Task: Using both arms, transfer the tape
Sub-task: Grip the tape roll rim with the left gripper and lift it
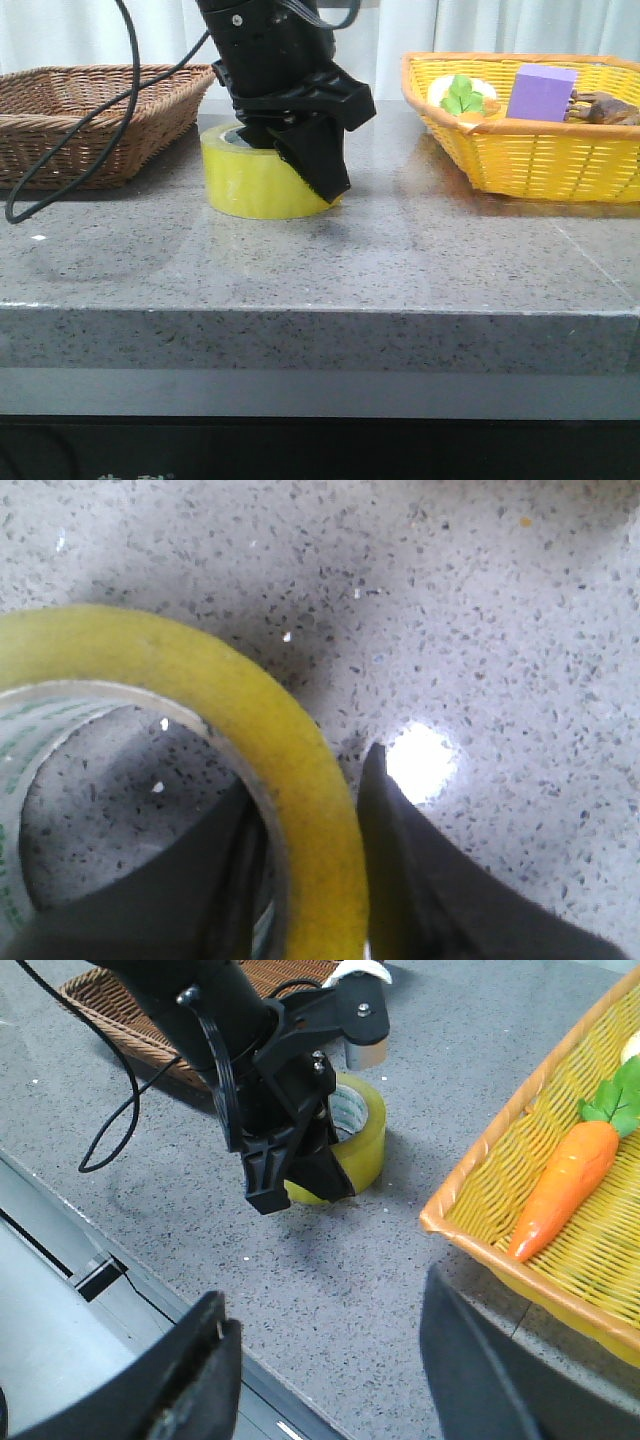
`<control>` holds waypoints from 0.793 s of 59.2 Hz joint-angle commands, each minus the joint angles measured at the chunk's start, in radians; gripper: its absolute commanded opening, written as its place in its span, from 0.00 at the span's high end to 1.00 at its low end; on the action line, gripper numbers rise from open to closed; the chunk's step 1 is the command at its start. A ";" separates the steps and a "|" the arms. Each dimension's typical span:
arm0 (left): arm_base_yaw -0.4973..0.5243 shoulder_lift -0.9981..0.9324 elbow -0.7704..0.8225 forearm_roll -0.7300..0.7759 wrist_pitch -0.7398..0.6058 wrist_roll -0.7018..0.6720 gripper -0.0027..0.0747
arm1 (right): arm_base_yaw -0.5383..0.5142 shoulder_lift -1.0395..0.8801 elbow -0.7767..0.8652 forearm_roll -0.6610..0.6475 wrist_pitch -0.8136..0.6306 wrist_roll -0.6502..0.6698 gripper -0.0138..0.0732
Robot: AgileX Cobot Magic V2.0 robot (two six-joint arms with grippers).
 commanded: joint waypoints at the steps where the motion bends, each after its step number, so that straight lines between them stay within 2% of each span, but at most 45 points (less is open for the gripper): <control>1: -0.009 -0.059 -0.077 -0.009 -0.003 -0.002 0.76 | 0.000 -0.004 -0.024 0.006 -0.068 -0.004 0.35; 29: 0.008 -0.060 -0.416 0.064 0.174 -0.002 0.76 | 0.000 -0.004 -0.024 0.006 -0.068 -0.004 0.35; 47: 0.156 -0.060 -0.506 0.068 0.256 -0.012 0.76 | 0.000 -0.004 -0.024 0.006 -0.068 -0.004 0.35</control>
